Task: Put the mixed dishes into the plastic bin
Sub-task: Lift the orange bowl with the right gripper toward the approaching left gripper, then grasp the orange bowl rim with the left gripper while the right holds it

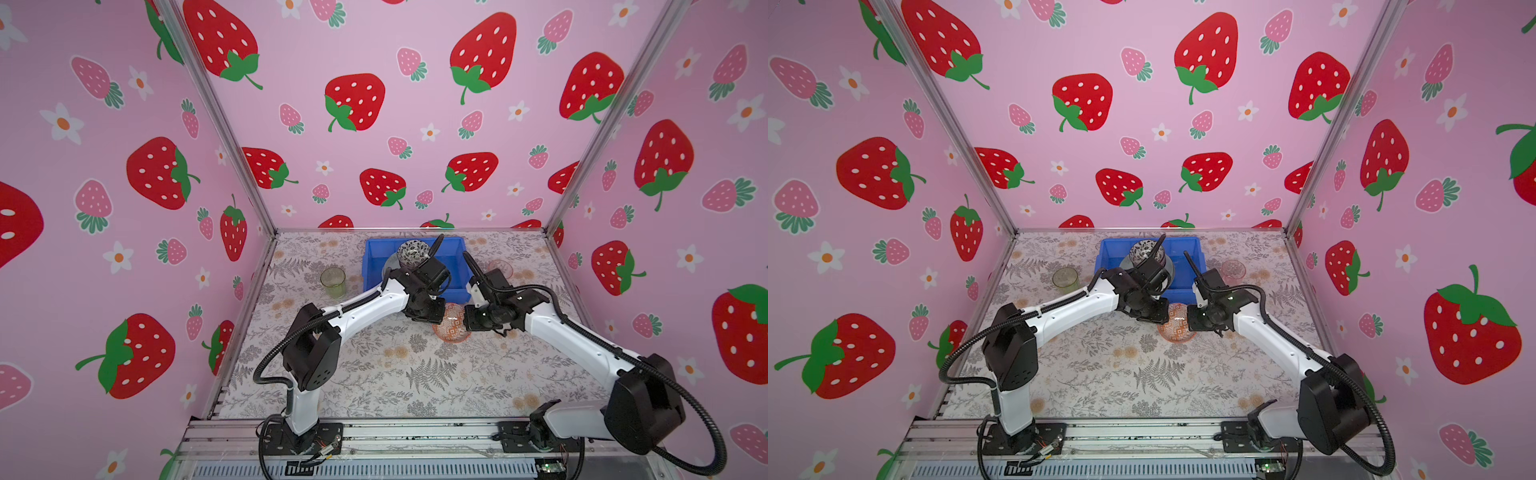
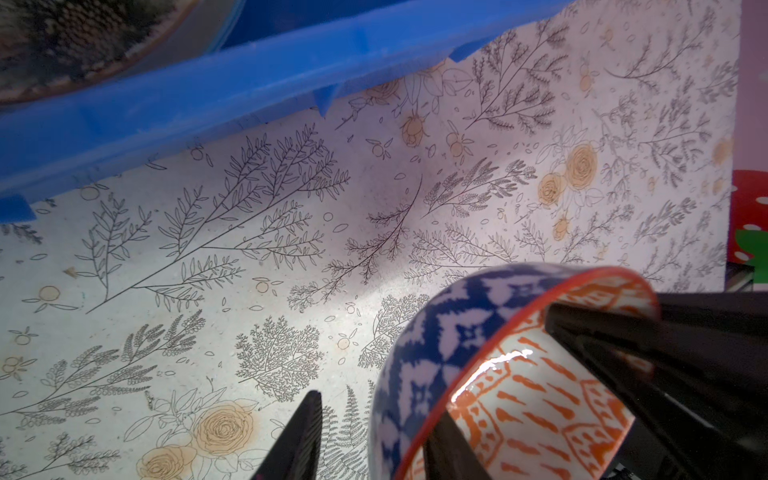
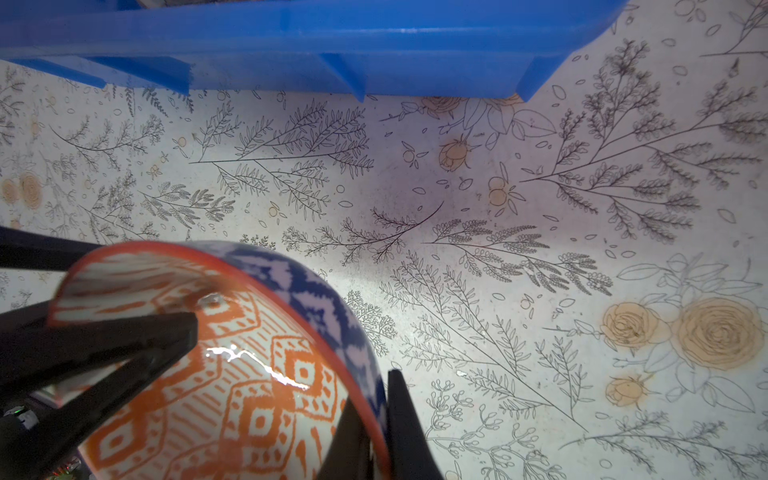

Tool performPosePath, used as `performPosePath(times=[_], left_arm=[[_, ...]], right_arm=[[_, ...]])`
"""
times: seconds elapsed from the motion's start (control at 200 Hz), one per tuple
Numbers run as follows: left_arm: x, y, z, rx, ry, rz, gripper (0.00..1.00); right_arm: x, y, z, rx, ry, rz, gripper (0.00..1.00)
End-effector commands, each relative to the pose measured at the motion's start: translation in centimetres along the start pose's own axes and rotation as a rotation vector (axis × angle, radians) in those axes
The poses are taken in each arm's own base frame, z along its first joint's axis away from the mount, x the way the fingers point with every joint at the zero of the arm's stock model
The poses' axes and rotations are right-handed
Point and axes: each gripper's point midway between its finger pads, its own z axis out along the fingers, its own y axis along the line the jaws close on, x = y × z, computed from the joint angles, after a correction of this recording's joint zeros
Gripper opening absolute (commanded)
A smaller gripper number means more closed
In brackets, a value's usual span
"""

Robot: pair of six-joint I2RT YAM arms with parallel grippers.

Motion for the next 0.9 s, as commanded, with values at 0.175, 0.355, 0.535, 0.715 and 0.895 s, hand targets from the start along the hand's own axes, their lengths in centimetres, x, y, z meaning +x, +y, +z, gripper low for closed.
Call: performPosePath(times=[0.175,0.355,0.535,0.715,0.895], left_arm=[[-0.1,-1.0,-1.1,0.028,-0.023,0.006,0.33],[0.4,-0.7,-1.1,0.022,-0.020,0.000,0.22],[0.7,-0.4,-1.3,0.015,-0.023,-0.002,0.14],[1.0,-0.3,-1.0,0.013,-0.018,-0.002,0.07],[0.9,-0.7,-1.0,0.029,-0.017,-0.002,0.00]], right_arm=[[-0.6,0.1,-0.6,0.010,-0.030,-0.012,0.02],[-0.9,0.2,-0.6,0.012,-0.032,-0.018,0.02],[-1.0,0.2,-0.4,0.008,-0.029,-0.016,0.02],[-1.3,0.5,-0.6,-0.003,-0.039,-0.016,0.02],[-1.4,0.6,-1.1,-0.011,-0.054,-0.012,0.04]])
